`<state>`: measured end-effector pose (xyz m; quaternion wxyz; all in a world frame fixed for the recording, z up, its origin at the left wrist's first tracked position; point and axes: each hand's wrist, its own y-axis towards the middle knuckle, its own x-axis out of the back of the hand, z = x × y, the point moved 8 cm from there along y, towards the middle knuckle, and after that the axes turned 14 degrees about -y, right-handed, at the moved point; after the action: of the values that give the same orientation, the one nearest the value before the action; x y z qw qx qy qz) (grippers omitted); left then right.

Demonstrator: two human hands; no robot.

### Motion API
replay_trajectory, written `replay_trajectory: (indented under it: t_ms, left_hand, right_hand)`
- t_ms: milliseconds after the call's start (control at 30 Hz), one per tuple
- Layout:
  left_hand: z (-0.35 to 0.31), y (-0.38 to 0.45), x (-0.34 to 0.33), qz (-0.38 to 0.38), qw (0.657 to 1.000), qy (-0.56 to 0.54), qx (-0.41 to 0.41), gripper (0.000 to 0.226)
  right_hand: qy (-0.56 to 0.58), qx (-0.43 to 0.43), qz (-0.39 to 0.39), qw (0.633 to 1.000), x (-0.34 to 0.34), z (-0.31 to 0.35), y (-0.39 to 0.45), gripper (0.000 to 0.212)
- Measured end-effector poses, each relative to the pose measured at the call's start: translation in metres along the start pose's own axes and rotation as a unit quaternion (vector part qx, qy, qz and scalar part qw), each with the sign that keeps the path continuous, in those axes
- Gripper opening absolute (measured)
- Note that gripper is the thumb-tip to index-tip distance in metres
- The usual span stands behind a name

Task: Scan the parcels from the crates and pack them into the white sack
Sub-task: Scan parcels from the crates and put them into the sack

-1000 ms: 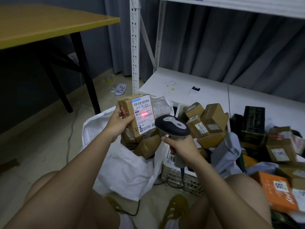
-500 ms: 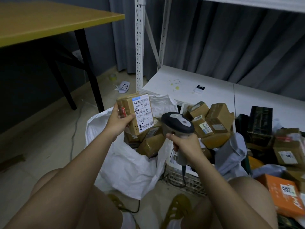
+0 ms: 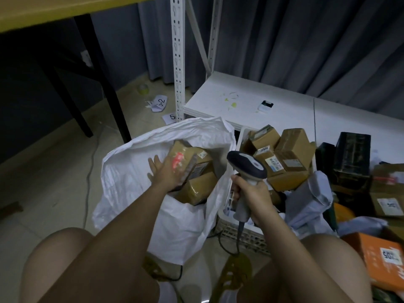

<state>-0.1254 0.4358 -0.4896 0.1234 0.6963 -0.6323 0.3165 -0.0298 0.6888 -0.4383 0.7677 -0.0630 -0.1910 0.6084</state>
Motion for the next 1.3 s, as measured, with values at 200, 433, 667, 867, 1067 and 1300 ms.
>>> replay_trajectory:
  t_ms: [200,433,667,867,1067,1300]
  left_hand:
    - [-0.024,-0.01,-0.033,0.039,0.998,0.02,-0.054,0.05]
    - [-0.137,-0.032,-0.075,0.062,0.967,-0.122,-0.216,0.032]
    - [-0.236,-0.032,-0.175,0.175,0.952,-0.173,-0.18,0.033]
    - [-0.254,0.004,-0.267,0.223,0.958,-0.154,-0.093,0.048]
    - [-0.251,0.047,-0.332,0.23,0.966,-0.1,-0.06,0.09]
    - [-0.262,0.053,-0.338,0.235,0.962,-0.134,-0.041,0.094]
  right_hand:
    - [-0.054,0.013,-0.047,0.997,0.035,-0.004,0.023,0.021]
    - [-0.041,-0.028,-0.168,0.985,0.12,-0.005,0.047,0.028]
    - [0.07,-0.063,-0.276,0.957,0.214,-0.021,0.083,0.035]
    - [0.146,-0.13,-0.283,0.939,0.245,-0.054,0.141,0.016]
    - [0.163,-0.158,-0.303,0.925,0.257,-0.067,0.189,0.05]
    - [0.181,-0.141,-0.255,0.939,0.253,-0.073,0.211,0.054]
